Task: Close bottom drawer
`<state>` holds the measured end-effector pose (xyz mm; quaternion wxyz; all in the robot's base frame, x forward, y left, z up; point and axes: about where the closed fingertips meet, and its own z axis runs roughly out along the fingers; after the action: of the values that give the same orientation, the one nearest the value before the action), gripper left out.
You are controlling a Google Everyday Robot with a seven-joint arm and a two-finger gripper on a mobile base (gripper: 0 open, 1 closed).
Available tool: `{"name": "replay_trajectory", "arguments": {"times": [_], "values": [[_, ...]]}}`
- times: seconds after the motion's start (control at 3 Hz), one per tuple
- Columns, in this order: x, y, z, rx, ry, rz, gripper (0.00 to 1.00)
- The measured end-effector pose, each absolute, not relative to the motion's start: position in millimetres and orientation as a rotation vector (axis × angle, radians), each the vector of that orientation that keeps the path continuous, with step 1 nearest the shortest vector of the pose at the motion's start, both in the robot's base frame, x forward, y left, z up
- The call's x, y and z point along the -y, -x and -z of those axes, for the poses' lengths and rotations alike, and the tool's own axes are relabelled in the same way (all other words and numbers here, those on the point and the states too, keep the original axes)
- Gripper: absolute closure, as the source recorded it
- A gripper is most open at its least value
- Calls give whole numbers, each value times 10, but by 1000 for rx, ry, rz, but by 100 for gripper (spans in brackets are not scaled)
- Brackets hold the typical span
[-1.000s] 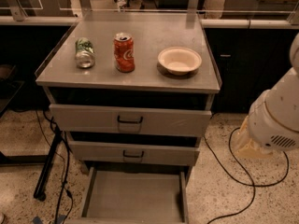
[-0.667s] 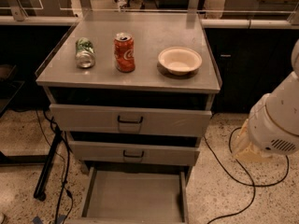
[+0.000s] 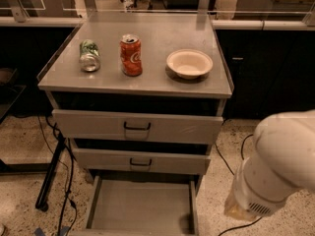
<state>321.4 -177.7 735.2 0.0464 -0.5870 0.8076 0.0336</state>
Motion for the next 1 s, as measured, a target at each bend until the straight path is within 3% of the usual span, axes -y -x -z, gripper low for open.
{"name": "replay_trajectory", "arguments": {"times": [0.33, 1.0], "values": [[1713, -2956, -6776, -2548, 1792, -221, 100], [1681, -2818, -6421, -2601, 1808, -278, 100]]}}
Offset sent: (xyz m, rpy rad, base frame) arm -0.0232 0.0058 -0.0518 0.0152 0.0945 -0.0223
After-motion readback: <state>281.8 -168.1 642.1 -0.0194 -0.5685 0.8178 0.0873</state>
